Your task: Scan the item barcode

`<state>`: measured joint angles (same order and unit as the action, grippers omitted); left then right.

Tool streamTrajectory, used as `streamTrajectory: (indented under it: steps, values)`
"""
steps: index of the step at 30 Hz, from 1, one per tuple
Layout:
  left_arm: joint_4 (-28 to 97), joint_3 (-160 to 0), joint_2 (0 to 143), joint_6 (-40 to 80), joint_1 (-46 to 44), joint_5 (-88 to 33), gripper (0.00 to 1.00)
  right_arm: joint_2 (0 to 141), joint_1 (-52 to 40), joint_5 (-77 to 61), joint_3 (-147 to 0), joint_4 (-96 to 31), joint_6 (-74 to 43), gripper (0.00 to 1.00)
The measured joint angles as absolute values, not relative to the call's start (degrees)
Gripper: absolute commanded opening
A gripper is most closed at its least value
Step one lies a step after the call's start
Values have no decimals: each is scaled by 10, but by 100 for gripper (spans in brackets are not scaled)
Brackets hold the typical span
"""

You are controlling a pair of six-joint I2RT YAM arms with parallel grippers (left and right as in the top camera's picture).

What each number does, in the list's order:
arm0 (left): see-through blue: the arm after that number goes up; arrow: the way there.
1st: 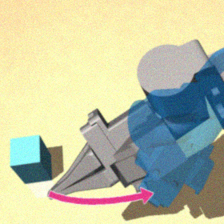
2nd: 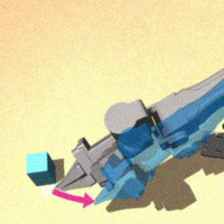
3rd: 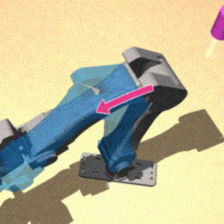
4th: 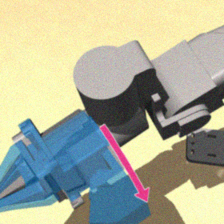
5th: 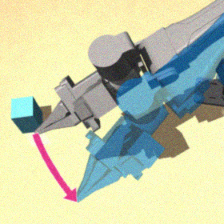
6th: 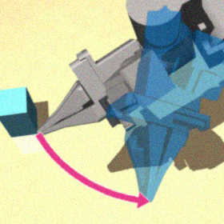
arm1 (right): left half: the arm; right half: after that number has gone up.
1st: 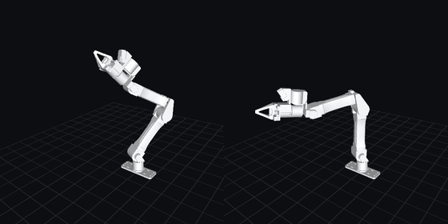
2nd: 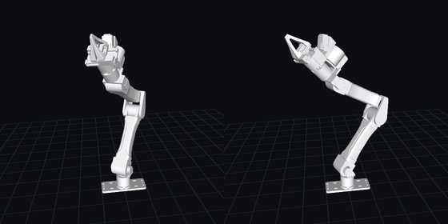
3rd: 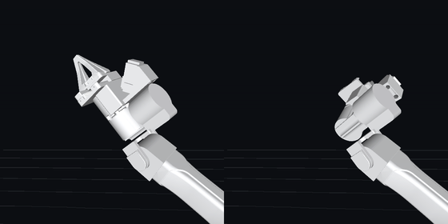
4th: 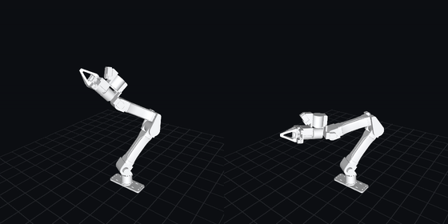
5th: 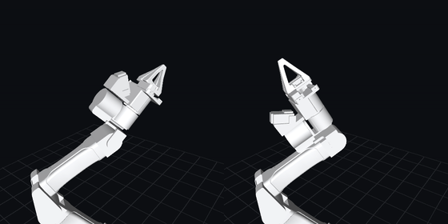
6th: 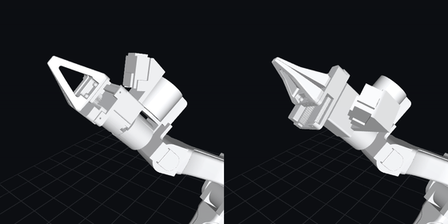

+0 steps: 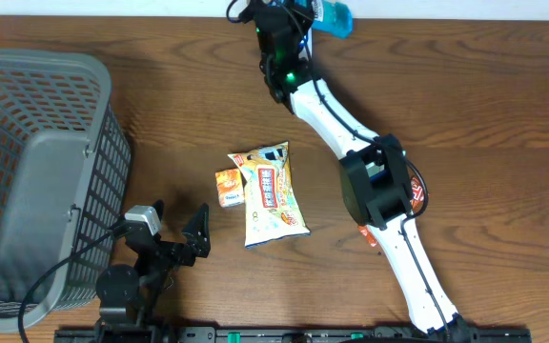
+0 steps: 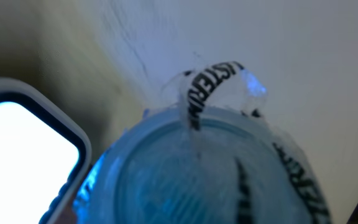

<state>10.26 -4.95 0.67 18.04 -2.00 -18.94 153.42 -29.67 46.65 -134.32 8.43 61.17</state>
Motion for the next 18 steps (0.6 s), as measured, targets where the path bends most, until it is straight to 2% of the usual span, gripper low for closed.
streamTrajectory:
  steps: [8,13,18]
  values:
    - [103,-50,7,180,-20,-189,98,1533,-296,522,-1345,18,596,1]
    - [103,-50,7,180,-20,-189,98,1512,-267,555,-1345,-154,555,1]
    - [103,-50,6,180,-20,-189,98,1461,-183,565,-1347,-336,473,1]
